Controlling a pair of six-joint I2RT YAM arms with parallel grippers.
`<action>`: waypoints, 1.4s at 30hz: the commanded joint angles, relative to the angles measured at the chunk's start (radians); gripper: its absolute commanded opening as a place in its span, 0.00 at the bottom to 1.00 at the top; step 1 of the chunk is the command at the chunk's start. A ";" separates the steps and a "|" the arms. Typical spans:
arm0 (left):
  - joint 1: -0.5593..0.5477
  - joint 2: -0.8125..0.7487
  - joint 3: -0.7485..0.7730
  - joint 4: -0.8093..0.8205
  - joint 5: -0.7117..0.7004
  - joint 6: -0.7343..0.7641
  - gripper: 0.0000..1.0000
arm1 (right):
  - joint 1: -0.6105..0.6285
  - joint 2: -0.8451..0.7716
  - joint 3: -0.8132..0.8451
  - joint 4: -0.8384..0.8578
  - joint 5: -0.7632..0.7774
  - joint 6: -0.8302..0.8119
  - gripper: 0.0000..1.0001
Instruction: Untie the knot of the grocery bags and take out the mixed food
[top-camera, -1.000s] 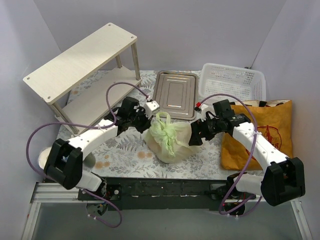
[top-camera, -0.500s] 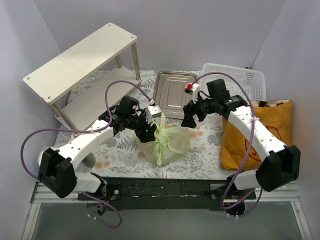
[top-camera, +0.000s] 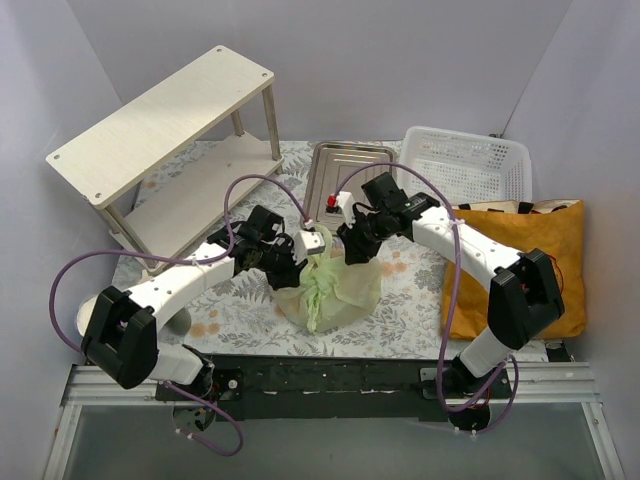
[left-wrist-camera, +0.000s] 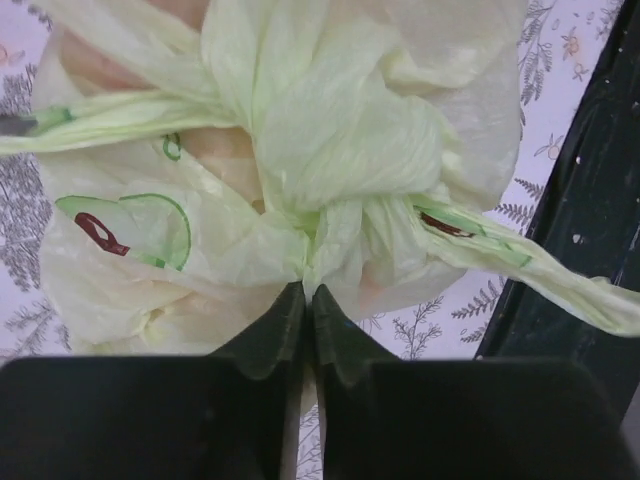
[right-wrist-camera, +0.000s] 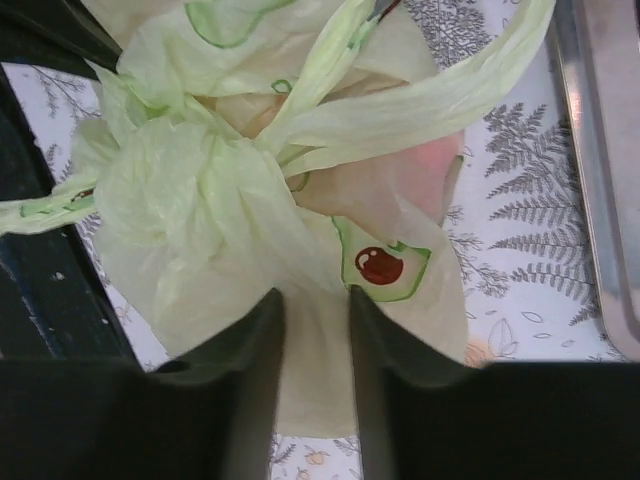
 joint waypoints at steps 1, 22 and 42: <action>-0.003 -0.065 -0.043 0.030 -0.158 0.022 0.00 | -0.093 -0.057 0.011 0.026 0.027 -0.001 0.22; 0.002 -0.052 0.183 0.050 -0.032 -0.192 0.62 | -0.092 -0.113 0.125 -0.014 -0.081 -0.073 0.77; 0.008 -0.047 0.227 0.111 -0.049 -0.264 0.00 | 0.040 -0.013 0.193 -0.085 -0.178 -0.196 0.68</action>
